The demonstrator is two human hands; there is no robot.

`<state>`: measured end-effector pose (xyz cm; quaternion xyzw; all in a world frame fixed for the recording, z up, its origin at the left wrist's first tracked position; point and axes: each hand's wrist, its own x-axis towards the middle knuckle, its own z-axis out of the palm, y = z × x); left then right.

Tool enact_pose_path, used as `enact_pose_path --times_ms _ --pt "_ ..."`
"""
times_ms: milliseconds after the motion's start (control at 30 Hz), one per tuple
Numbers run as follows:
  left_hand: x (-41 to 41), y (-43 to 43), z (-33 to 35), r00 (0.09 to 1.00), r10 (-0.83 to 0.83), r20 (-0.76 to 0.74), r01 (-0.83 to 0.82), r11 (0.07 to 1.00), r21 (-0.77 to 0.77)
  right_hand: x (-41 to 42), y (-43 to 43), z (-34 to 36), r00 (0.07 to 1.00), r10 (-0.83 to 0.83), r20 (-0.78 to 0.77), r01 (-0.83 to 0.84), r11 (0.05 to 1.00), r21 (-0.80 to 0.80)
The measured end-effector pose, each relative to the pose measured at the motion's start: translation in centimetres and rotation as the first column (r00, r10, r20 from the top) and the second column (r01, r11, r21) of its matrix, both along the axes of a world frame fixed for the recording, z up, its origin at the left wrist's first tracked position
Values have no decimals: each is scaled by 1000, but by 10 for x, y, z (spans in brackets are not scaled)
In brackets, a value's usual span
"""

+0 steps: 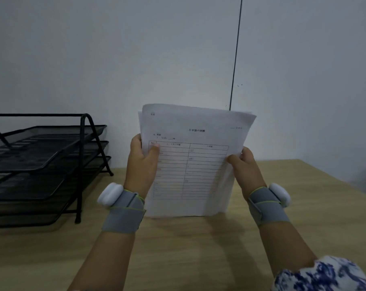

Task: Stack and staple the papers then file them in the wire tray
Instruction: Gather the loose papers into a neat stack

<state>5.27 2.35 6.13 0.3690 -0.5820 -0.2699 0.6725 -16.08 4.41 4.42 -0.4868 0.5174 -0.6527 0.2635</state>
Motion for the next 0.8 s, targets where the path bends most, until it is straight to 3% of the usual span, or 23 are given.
enact_pose_path --times_ms 367,633,800 --pt "-6 4 -68 997 24 72 -41 968 249 11 7 -53 999 -5 -40 15 969 246" --pt "-4 0 -61 994 76 78 -87 984 157 15 3 -46 999 -14 -47 21 988 152" --pt "-1 3 -102 982 38 184 -107 920 378 22 8 -77 992 33 -123 6 951 310"
